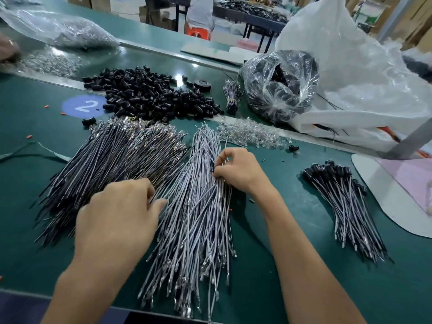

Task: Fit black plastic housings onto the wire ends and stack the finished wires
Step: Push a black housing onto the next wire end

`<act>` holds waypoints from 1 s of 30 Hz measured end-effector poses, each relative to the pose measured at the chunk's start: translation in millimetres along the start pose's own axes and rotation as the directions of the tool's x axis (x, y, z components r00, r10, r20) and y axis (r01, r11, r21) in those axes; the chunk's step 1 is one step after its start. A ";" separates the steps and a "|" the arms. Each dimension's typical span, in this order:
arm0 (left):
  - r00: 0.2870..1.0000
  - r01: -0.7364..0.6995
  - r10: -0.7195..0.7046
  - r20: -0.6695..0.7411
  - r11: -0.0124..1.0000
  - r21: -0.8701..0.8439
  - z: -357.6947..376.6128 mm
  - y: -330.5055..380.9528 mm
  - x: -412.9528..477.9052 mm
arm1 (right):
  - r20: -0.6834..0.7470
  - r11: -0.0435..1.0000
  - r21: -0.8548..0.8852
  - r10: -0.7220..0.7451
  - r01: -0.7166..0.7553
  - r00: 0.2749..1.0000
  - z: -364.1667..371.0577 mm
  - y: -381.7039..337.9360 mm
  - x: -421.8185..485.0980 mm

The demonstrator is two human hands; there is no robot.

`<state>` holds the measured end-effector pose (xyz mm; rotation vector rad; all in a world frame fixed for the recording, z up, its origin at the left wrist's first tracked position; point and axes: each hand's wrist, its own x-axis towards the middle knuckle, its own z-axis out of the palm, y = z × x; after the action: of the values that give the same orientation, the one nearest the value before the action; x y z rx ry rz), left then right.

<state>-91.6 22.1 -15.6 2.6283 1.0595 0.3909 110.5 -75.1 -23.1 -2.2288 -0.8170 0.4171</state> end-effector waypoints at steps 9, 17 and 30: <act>0.995 -0.097 0.097 -0.001 0.994 -0.043 17.4 18.3 -11.8 | -0.236 0.927 0.154 -0.303 0.343 0.923 17.1 -3.6 -4.1; 0.986 -0.162 0.168 -0.001 0.953 -0.256 23.3 21.9 -24.0 | -0.137 0.916 -0.074 -0.401 0.394 0.906 28.2 -2.8 -5.3; 0.988 -0.015 0.030 0.153 0.995 -0.099 19.3 28.8 31.9 | -0.128 0.938 -0.016 -0.345 0.345 0.930 27.1 1.7 -2.4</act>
<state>-44.6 21.7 -18.7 2.5395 0.9379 0.2333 95.8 -63.6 -43.0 -2.0262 -1.1088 0.1036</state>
